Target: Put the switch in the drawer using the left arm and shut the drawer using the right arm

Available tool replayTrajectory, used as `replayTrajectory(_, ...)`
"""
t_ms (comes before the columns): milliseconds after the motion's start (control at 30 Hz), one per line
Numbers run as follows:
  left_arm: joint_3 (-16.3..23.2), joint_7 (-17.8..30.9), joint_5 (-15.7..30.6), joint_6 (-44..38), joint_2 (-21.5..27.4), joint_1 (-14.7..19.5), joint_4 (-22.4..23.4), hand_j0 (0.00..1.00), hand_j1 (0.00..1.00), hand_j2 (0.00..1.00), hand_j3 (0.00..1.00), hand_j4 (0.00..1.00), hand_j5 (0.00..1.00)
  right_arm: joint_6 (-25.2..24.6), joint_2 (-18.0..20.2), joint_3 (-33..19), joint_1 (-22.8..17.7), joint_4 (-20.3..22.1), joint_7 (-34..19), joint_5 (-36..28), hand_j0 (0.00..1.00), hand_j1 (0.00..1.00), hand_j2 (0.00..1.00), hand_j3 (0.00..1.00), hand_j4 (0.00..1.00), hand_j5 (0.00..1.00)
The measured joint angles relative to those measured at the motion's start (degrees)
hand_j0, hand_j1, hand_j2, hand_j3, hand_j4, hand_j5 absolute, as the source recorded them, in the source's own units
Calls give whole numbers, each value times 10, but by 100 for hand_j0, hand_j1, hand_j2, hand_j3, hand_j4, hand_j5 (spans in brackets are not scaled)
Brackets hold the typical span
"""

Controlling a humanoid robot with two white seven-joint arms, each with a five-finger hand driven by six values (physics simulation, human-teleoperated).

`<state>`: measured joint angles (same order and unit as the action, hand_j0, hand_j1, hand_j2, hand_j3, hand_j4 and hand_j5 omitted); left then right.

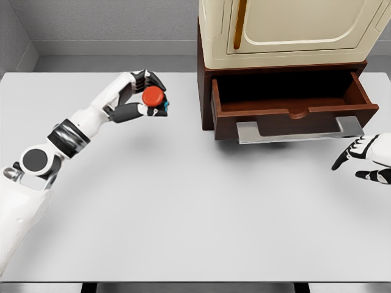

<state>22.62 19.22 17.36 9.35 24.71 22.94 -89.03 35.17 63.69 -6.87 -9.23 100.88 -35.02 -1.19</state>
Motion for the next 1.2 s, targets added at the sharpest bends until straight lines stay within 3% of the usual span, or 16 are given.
replayTrajectory(433,1,26,-23,-12,-67,42,-12,31,31,31,31,31,31,0,0,0,0,0,0,0,63,63,63,63,63,63)
replayTrajectory(767,31,29,-49,-30,-110,89,-7,31,31,31,31,31,31,0,0,0,1,0,0,0,63,63,63,63,63,63)
replayTrajectory(1100,41,30,-118,-31,-170,99,8,31,31,31,31,31,31,0,1,0,0,0,0,0,64,64,64,64,64,64)
replayTrajectory(1200,44,30,-147,-30,-186,116,20,31,31,31,31,31,31,0,1,-1,0,0,0,0,64,64,64,64,64,64)
